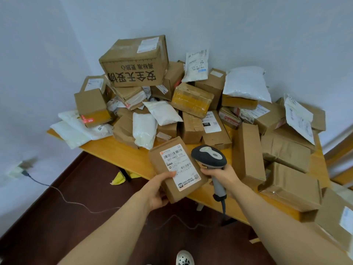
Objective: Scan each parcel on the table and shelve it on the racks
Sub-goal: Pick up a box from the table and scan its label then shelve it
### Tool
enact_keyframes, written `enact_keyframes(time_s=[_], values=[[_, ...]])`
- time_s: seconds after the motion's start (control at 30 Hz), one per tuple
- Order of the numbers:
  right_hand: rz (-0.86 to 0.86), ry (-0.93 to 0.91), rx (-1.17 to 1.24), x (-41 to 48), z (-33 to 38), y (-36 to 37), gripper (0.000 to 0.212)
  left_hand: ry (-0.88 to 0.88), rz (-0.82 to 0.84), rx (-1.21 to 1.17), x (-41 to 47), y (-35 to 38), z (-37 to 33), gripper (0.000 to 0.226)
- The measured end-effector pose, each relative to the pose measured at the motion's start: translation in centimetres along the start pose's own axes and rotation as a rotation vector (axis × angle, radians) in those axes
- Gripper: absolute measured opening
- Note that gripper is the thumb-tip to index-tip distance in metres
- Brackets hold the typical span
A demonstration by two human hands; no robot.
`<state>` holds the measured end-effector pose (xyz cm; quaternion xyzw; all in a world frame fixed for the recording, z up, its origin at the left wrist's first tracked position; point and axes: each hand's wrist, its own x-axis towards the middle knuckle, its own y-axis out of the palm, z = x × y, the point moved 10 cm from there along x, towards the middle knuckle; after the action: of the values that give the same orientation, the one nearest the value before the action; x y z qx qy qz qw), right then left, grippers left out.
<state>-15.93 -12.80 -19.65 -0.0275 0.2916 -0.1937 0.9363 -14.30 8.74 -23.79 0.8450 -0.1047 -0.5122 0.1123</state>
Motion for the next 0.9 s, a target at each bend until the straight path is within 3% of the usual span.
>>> enact_keyframes(time_s=[0.2,0.37,0.6,0.9], values=[[0.023,-0.288,-0.036,-2.5,10.4,3.0,0.017,0.373,-0.085,0.218,-4.8,-2.7,-12.0,0.079],[0.205,-0.400,-0.027,-6.5,16.3,8.4,0.010,0.563,-0.225,0.231,-9.6,-6.6,-19.0,0.082],[0.281,-0.345,-0.041,-9.1,18.1,13.6,0.020,0.701,-0.348,0.188,-13.9,-10.5,-22.4,0.079],[0.282,-0.309,-0.016,-9.5,18.9,15.8,0.019,0.705,-0.419,0.160,-14.9,-14.1,-22.6,0.073]])
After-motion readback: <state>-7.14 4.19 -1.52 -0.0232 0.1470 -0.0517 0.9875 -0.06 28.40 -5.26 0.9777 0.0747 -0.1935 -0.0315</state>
